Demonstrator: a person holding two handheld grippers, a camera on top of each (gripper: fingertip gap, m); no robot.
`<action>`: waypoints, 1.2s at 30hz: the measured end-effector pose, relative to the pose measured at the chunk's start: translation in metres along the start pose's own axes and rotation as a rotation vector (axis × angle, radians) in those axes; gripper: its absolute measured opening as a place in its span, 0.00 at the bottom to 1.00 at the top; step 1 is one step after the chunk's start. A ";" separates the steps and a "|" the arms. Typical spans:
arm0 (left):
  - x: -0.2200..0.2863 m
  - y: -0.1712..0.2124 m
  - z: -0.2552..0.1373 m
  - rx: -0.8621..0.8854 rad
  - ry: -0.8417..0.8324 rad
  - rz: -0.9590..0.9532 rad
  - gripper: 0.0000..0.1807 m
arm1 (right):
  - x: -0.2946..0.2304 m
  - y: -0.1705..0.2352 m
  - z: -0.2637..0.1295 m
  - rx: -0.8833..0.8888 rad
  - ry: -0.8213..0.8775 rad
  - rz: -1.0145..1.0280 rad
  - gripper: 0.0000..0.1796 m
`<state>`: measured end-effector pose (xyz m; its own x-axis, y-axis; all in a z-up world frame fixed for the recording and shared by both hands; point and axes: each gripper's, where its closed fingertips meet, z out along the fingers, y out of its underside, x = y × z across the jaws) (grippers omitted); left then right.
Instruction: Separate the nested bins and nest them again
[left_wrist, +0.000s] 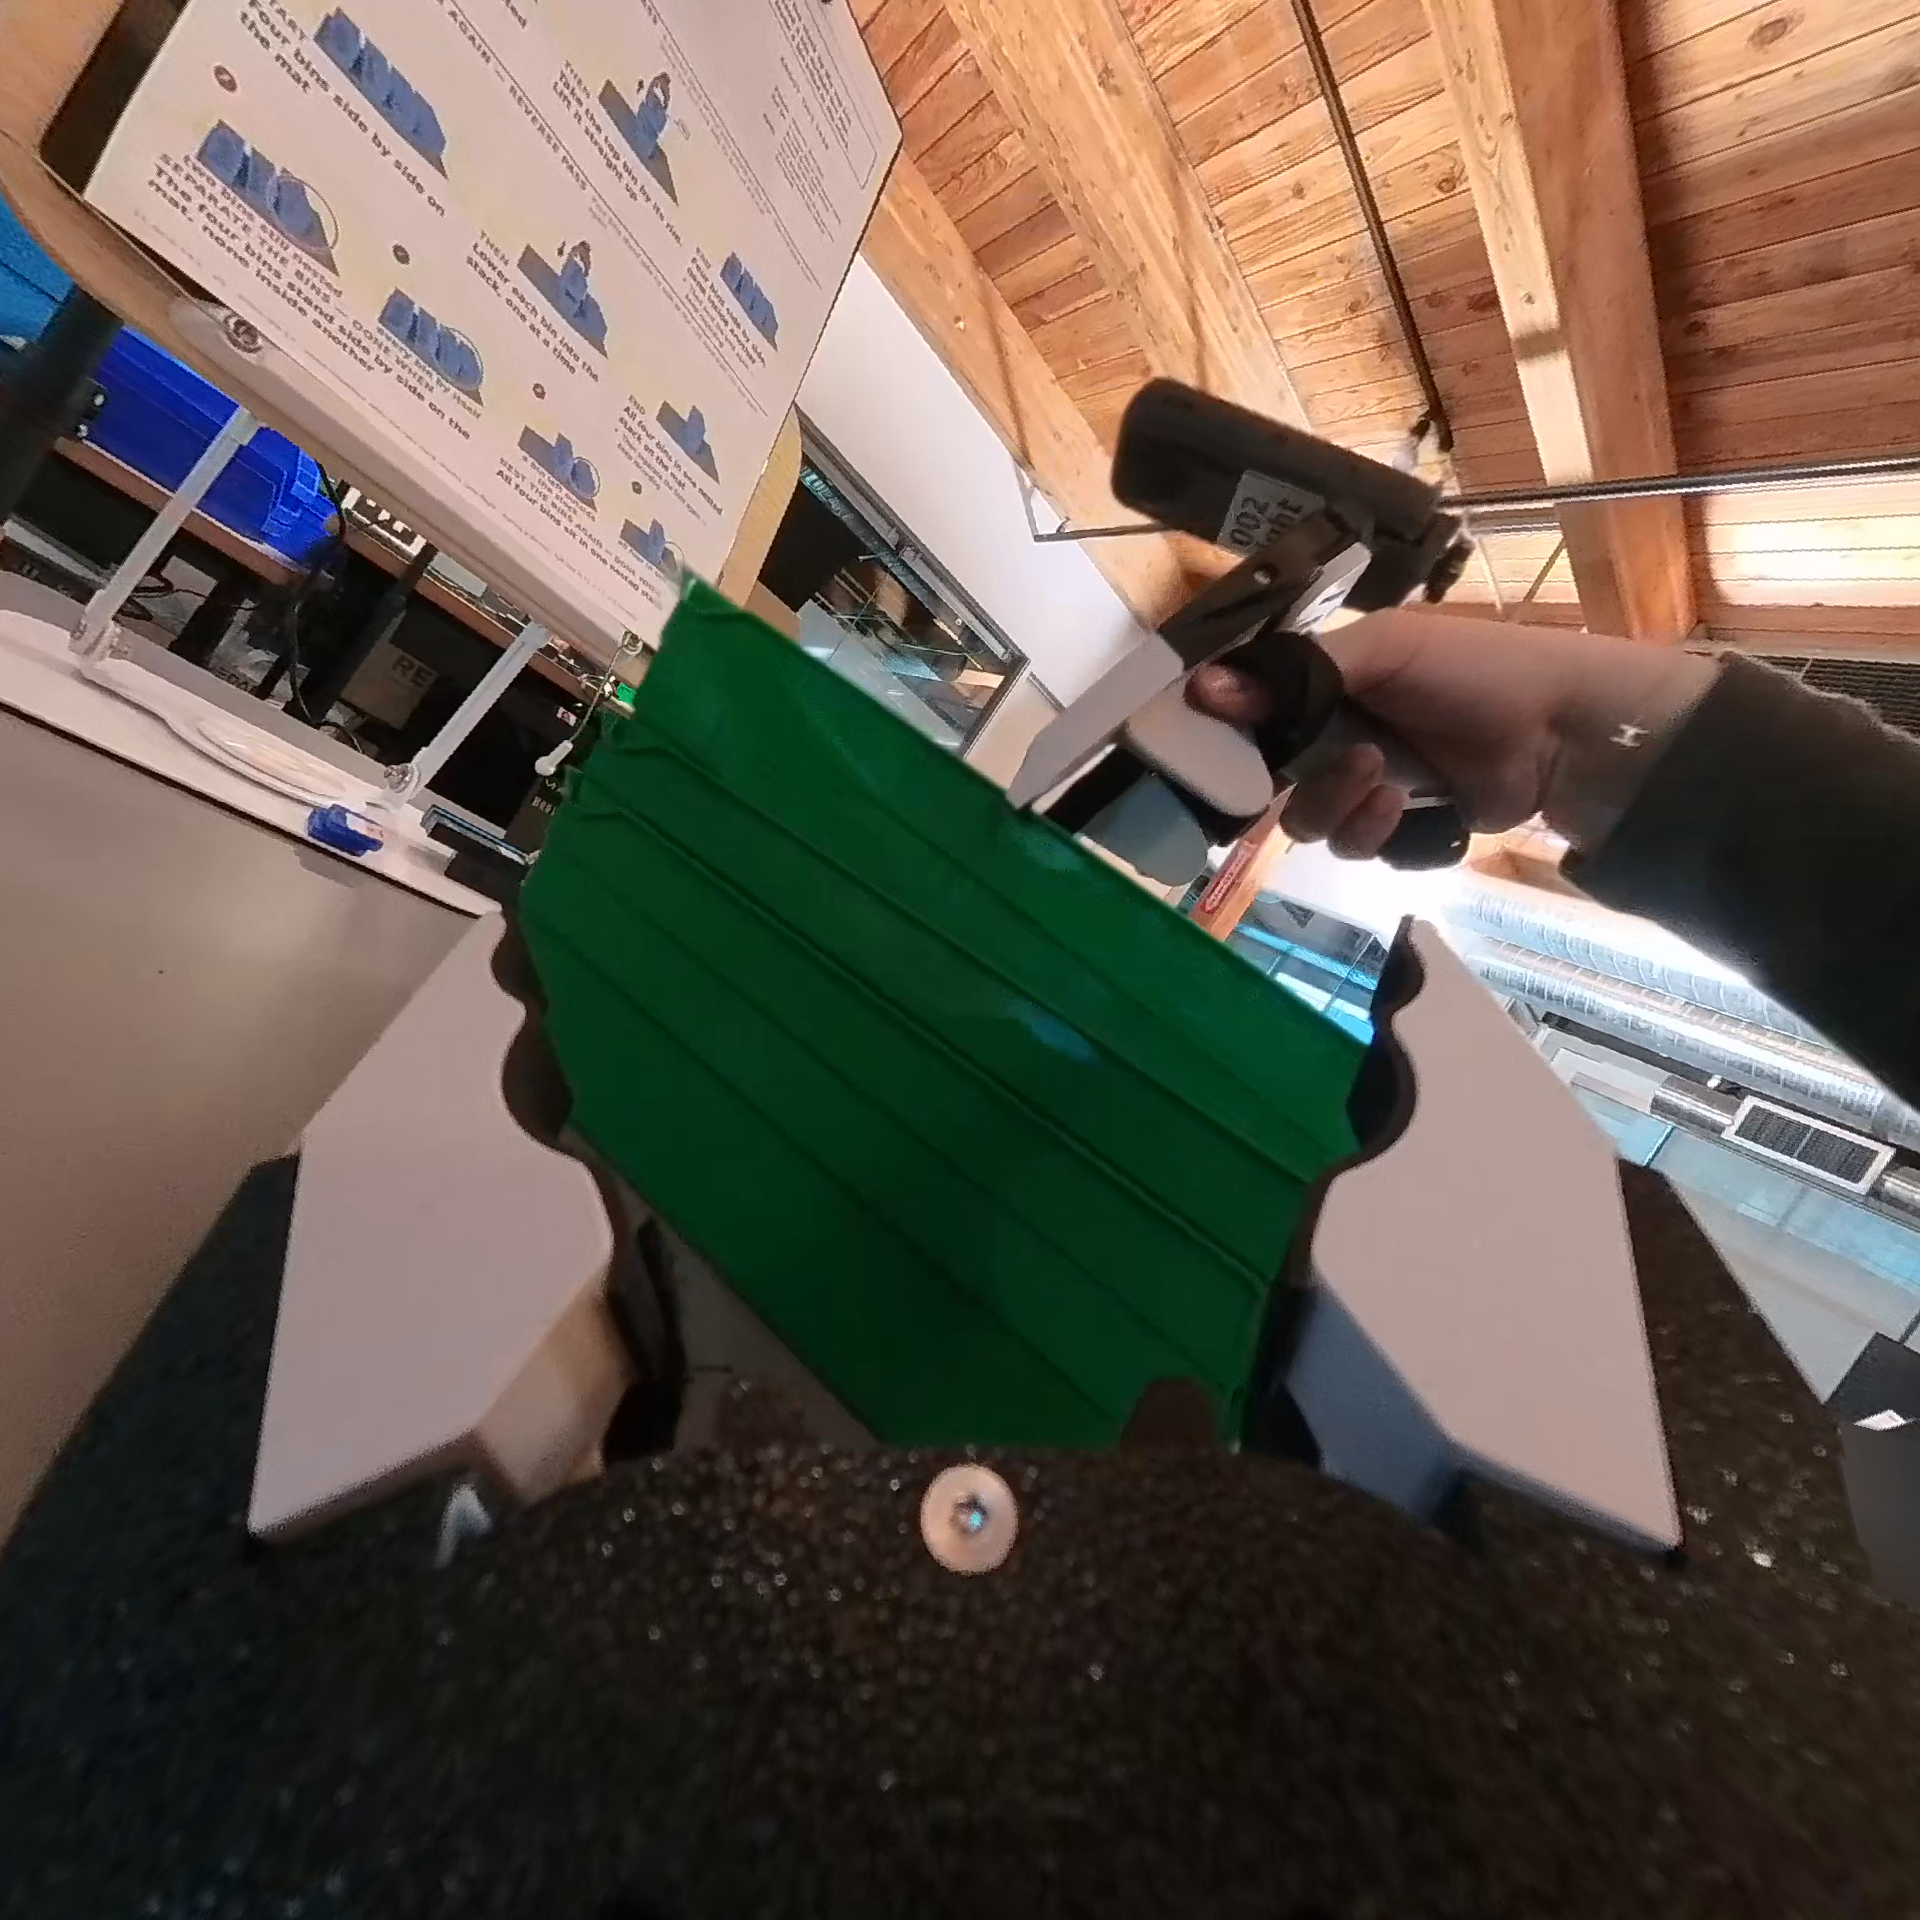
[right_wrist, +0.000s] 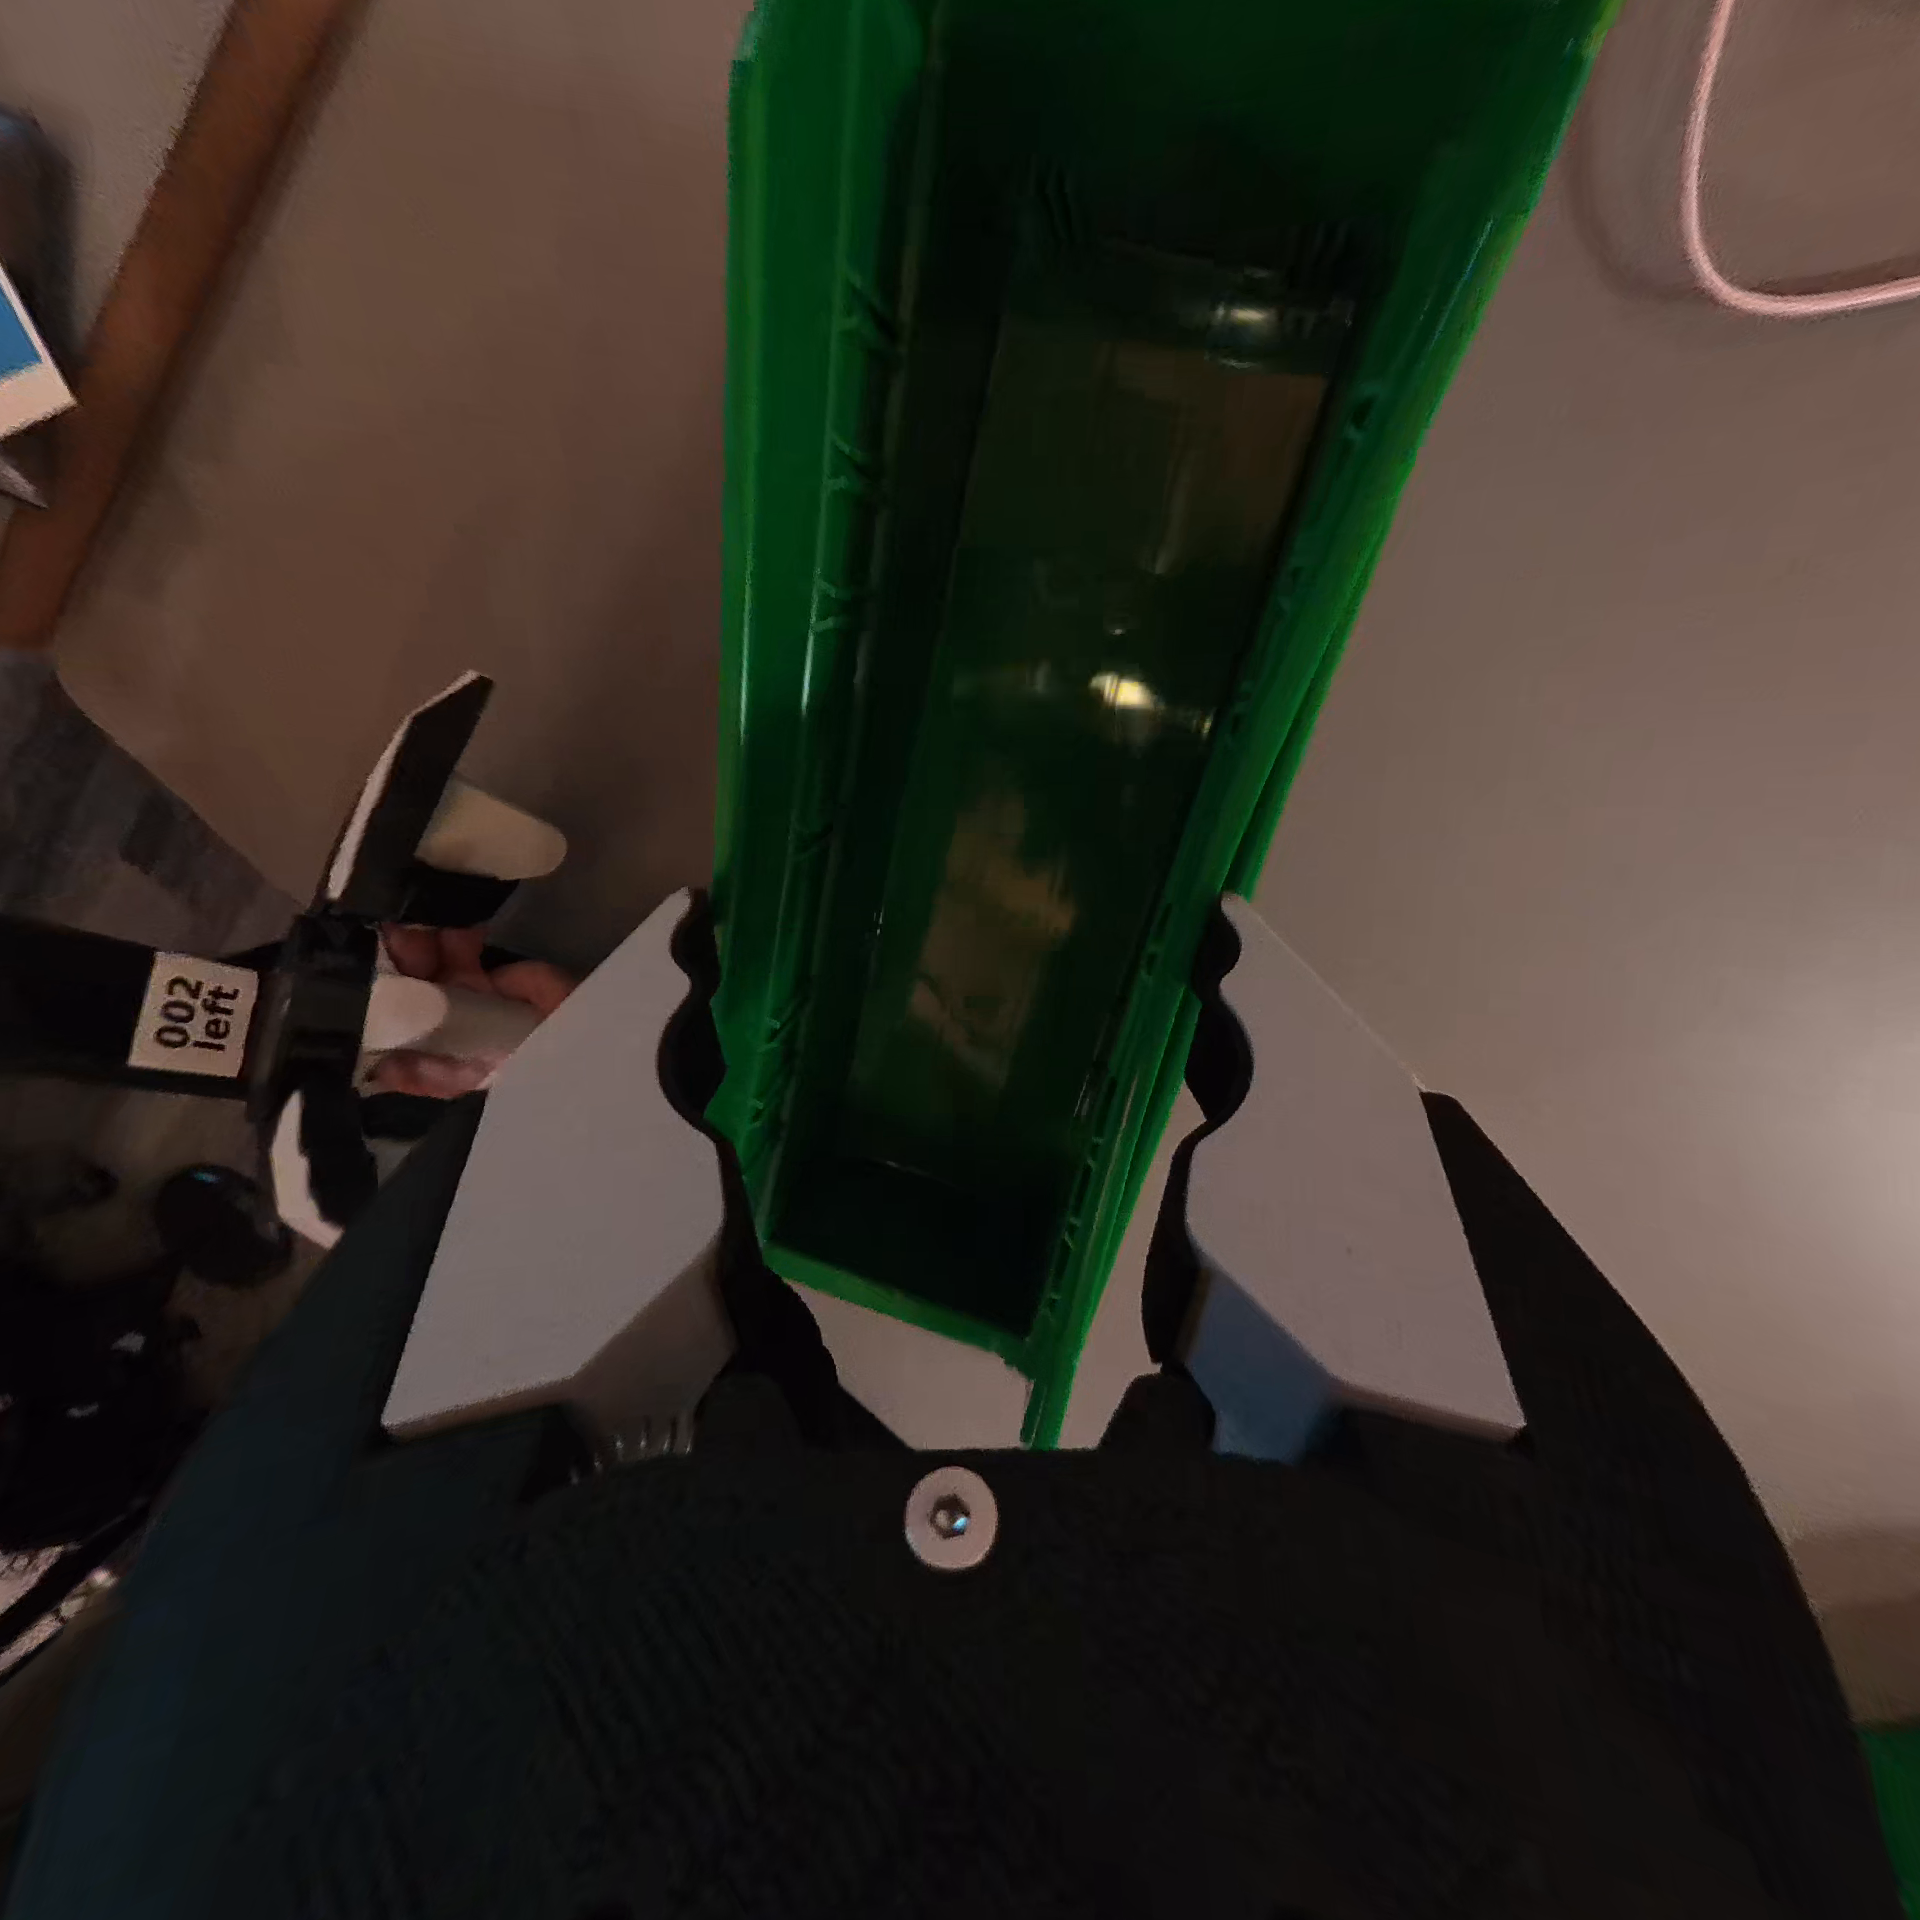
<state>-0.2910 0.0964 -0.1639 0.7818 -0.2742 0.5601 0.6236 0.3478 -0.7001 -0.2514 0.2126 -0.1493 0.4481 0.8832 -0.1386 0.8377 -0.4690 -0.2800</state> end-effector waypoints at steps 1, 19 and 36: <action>0.000 0.000 0.000 -0.001 0.001 -0.002 0.84 | 0.000 -0.001 -0.005 0.012 -0.006 0.006 0.51; 0.000 -0.002 -0.001 0.013 0.008 -0.020 0.84 | 0.175 0.081 -0.195 0.258 0.075 0.293 0.52; -0.001 0.005 0.002 -0.023 -0.023 0.030 0.83 | 0.361 0.300 -0.079 0.071 0.045 0.773 0.53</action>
<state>-0.2885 0.1002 -0.1670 0.7998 -0.2430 0.5488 0.6002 0.3347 -0.7265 0.1862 0.3901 -0.2086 0.9103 0.3039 -0.2812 0.2612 -0.9485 -0.1795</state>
